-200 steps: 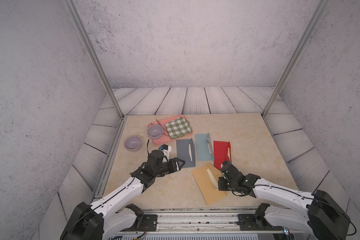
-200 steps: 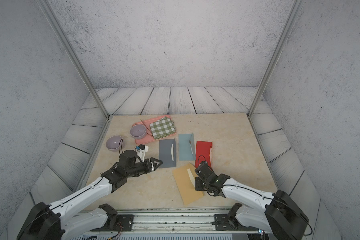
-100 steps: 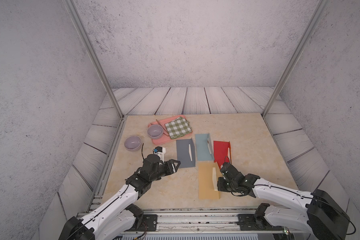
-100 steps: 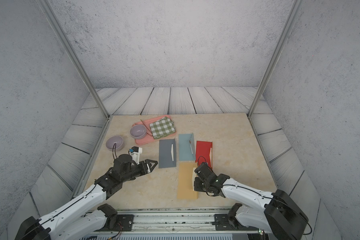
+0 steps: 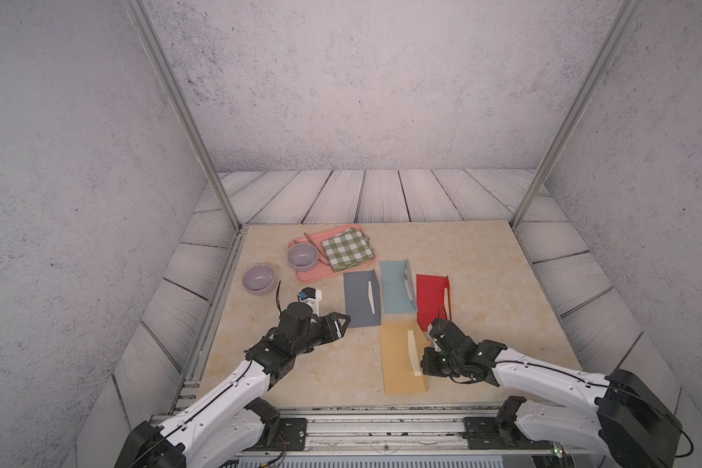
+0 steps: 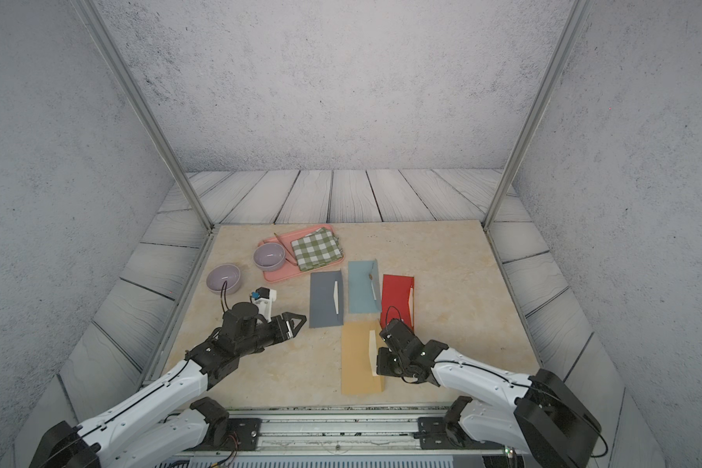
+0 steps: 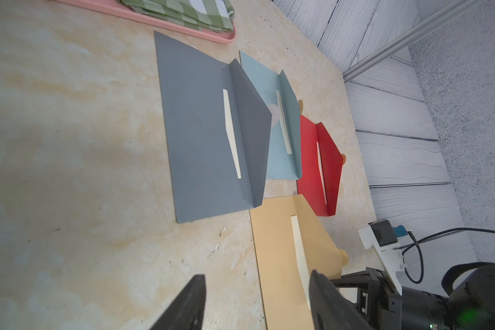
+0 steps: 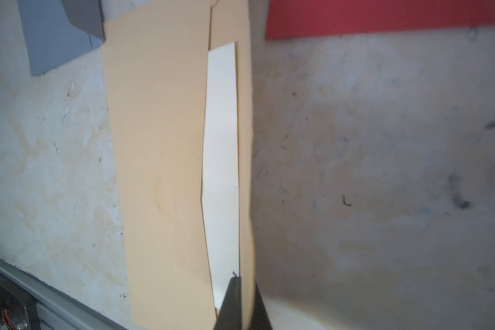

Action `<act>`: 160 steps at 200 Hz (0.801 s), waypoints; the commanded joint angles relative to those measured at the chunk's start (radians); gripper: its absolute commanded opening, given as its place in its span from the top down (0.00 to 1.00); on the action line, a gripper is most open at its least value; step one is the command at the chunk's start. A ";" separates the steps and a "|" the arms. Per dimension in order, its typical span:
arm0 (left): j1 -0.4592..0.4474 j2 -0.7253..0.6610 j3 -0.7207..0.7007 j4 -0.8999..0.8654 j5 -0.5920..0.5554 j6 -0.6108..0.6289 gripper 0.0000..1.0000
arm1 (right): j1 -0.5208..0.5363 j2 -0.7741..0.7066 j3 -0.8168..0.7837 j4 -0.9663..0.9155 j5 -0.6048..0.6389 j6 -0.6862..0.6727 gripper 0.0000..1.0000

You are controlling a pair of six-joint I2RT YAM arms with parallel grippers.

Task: Open the envelope
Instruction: Place the envelope at the center of the board.

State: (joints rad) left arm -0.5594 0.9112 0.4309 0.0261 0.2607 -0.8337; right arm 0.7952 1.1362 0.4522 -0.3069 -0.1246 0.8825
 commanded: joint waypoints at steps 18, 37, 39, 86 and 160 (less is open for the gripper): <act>0.000 -0.003 0.005 -0.017 -0.015 0.022 0.38 | 0.001 0.017 0.014 -0.023 -0.019 -0.025 0.92; 0.000 -0.010 0.008 -0.021 -0.015 0.021 0.38 | 0.000 0.047 0.035 -0.019 -0.036 -0.033 0.92; 0.000 -0.011 0.008 -0.022 -0.016 0.021 0.38 | 0.001 0.051 0.036 -0.017 -0.037 -0.034 0.92; 0.000 -0.014 0.006 -0.016 -0.032 0.029 0.38 | 0.001 0.103 0.065 -0.010 -0.047 -0.049 0.94; 0.001 -0.008 0.012 -0.001 -0.052 0.042 0.38 | 0.001 0.084 0.057 -0.027 -0.057 -0.043 0.95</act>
State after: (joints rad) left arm -0.5587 0.9085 0.4309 0.0059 0.2279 -0.8104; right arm 0.7952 1.2312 0.4995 -0.3008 -0.1673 0.8474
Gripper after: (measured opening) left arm 0.621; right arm 0.056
